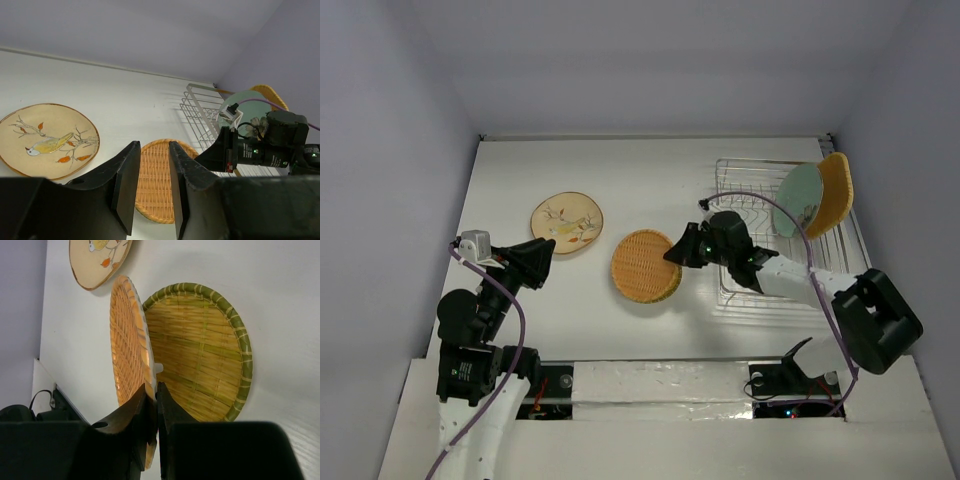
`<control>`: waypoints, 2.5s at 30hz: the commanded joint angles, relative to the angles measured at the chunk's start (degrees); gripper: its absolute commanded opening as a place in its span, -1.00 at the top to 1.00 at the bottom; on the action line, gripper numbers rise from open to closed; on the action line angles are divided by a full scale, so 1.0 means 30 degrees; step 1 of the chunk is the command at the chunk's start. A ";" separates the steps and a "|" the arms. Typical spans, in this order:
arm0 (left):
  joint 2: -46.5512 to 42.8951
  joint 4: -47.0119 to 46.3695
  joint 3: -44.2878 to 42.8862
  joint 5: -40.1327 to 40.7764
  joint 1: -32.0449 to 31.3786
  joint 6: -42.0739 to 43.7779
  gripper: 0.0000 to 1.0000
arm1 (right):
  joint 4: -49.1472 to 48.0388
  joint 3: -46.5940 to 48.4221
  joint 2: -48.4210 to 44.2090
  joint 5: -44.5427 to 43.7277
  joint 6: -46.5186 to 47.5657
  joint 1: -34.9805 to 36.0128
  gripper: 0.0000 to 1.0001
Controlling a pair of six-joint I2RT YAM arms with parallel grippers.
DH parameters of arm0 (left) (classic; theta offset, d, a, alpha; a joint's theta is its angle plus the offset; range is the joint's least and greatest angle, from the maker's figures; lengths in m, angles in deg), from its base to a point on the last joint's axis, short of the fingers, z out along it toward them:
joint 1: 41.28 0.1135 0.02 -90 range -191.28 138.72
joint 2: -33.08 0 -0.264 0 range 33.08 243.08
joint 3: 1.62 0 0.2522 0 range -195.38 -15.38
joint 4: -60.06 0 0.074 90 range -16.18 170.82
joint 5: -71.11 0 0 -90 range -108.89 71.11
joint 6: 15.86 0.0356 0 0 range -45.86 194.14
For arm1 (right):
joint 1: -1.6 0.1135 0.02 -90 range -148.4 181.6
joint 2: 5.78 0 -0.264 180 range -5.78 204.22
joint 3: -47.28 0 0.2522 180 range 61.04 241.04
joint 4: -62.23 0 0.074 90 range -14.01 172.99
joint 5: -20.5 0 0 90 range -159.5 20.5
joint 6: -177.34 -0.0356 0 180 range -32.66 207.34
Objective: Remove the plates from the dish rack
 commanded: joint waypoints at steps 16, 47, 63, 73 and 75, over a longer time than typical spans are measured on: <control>0.0173 -0.0843 0.0006 -0.0194 0.0115 -0.0039 0.47 | -0.0885 -0.0212 0.1311 -0.2164 0.0346 0.0037 0.19; -0.0237 -0.0872 0.0035 -0.0194 0.0115 -0.0040 0.62 | 1.0977 0.5734 -0.7329 -1.6221 0.4506 -0.2536 1.00; -0.0940 -0.0375 -0.0141 0.0831 -0.1231 -0.0098 0.68 | 1.3118 0.7725 -0.3115 -1.7810 0.5945 -1.0068 -0.39; -0.1350 -0.0286 -0.0228 0.1037 -0.1790 -0.0069 0.56 | 1.2448 0.7522 -0.1739 -1.7171 0.6325 -1.1738 -0.21; -0.1409 -0.0257 -0.0199 0.1095 -0.1965 -0.0098 0.55 | 1.2010 0.7669 -0.1211 -1.6846 0.6412 -1.1914 -0.12</control>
